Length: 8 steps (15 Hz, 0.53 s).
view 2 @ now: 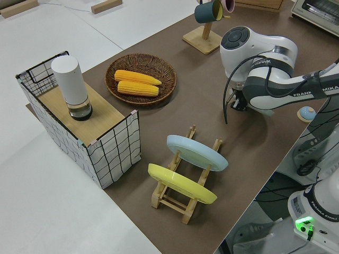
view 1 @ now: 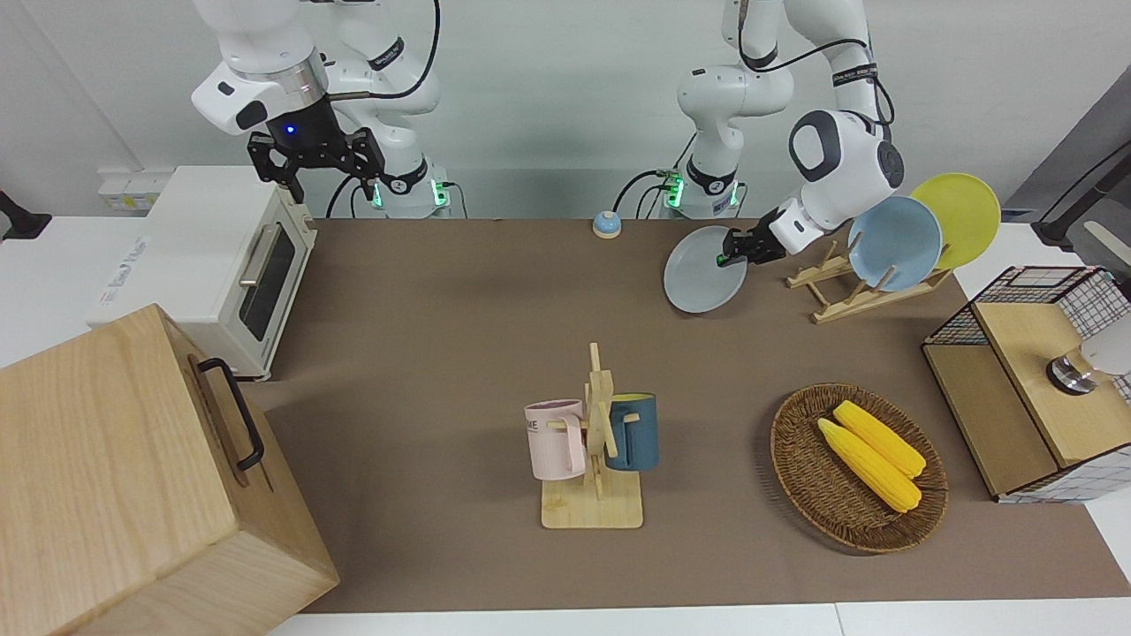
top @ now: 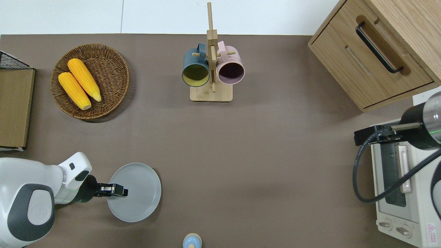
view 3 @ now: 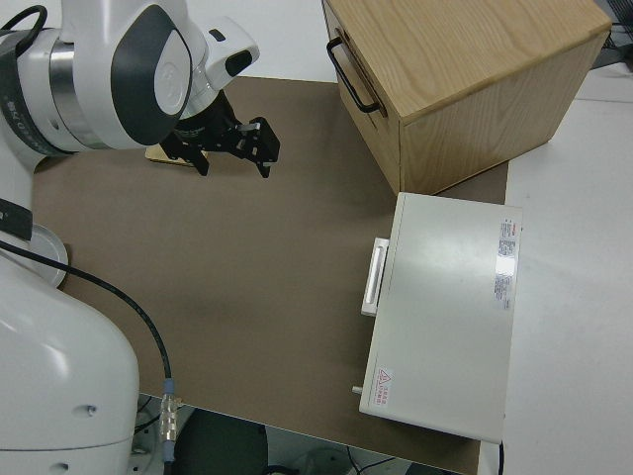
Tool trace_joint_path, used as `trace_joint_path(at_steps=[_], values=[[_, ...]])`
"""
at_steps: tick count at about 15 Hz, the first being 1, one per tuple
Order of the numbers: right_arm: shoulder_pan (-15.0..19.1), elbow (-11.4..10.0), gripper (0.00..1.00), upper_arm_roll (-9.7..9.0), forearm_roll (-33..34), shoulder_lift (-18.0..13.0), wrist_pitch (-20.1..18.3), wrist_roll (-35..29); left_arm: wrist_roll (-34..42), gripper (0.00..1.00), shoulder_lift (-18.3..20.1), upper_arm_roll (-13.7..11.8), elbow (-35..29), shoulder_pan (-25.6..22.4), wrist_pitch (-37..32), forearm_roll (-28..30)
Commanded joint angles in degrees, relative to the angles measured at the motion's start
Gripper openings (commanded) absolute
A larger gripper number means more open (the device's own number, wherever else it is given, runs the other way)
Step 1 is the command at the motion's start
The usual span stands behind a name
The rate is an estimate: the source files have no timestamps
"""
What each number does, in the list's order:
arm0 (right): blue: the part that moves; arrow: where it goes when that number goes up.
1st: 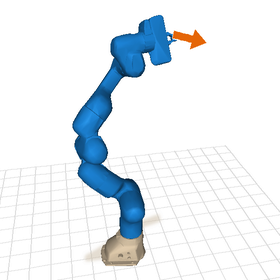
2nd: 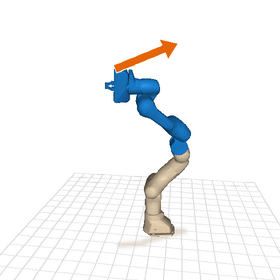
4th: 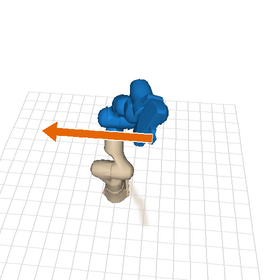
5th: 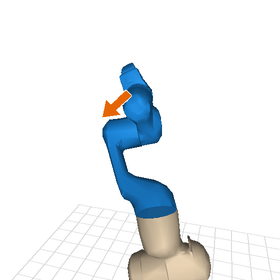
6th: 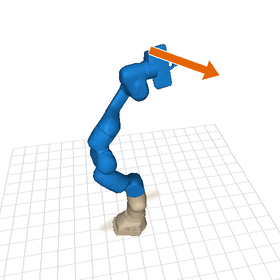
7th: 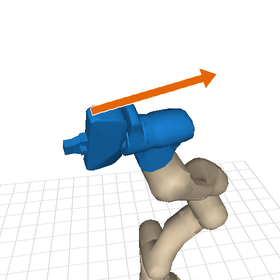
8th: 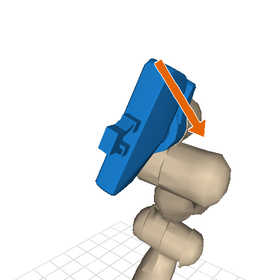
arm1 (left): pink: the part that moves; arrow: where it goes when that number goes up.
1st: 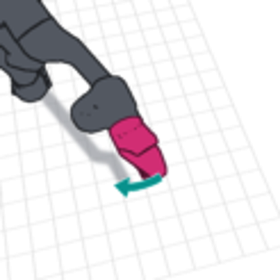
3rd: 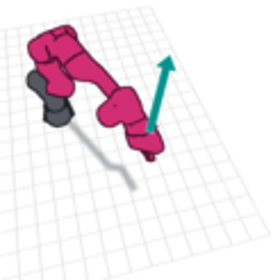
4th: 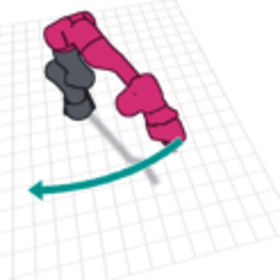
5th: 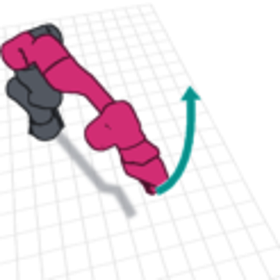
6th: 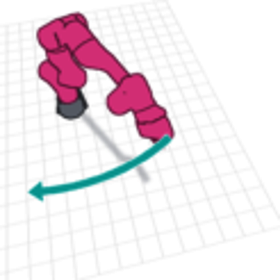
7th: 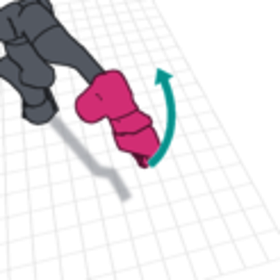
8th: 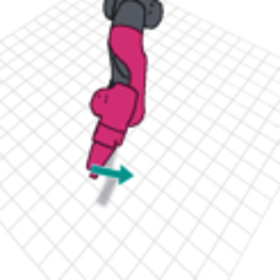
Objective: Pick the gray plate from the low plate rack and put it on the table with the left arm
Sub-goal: 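Set the gray plate flat on the table and open the left gripper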
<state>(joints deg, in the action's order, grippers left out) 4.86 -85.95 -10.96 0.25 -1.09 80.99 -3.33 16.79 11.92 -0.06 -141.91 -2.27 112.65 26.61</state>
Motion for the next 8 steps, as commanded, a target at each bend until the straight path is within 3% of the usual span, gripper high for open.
trace_joint_path(at_steps=[1, 8], values=[[0.4, 0.3, 0.987, -0.38, -0.4, -0.1, -0.8, 0.0, 1.1, 0.98, 0.6, -0.5, -1.0, 0.7, 1.3, 0.3], [0.4, 0.3, 0.99, -0.38, -0.4, -0.1, -0.8, 0.0, -0.2, 0.99, 0.8, -0.5, 3.6, 0.5, 0.4, -4.0]])
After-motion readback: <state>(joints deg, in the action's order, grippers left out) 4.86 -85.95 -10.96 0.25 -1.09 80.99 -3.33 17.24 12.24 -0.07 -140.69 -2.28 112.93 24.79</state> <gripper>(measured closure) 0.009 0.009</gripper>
